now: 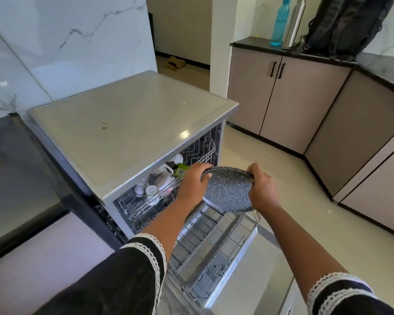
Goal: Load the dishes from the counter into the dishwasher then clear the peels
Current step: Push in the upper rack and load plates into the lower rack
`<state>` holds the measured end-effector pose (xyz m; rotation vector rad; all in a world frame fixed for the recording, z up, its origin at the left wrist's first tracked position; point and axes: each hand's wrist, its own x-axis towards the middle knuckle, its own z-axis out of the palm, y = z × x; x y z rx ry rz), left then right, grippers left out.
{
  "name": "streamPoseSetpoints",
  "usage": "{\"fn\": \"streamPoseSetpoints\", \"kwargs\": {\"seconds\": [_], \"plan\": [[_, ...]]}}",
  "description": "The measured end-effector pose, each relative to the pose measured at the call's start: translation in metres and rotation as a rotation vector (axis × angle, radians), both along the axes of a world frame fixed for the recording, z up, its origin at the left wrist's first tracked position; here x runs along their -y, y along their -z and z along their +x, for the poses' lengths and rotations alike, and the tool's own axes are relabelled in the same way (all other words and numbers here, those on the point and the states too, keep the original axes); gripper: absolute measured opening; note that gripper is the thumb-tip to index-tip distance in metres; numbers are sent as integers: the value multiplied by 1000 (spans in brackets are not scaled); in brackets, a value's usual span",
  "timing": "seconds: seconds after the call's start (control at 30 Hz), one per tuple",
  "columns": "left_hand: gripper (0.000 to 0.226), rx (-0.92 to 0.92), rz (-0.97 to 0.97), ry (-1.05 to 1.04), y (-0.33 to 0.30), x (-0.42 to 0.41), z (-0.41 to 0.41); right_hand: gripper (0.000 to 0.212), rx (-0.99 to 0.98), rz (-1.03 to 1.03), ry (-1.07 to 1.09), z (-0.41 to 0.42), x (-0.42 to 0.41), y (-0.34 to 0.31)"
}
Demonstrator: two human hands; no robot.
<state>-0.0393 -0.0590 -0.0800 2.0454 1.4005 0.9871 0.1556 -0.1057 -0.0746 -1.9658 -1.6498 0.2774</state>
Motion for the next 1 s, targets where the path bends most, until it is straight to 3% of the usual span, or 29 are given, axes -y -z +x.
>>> {"fn": "streamPoseSetpoints", "kwargs": {"seconds": [0.13,0.43,0.63,0.77,1.0], "plan": [[26,-98,123,63,66,-19,2,43,47,11,3,-1,-15,67],[18,-506,339,-144,203,-49,2,49,150,90,-109,-5,-34,211],[29,-497,431,-217,256,-60,-28,47,300,178,-181,-30,-48,271],[21,-434,480,-129,294,-53,-54,44,208,205,-267,-41,-40,315],[23,-633,335,-111,300,-52,-52,53,256,126,-241,-38,-37,327]]}}
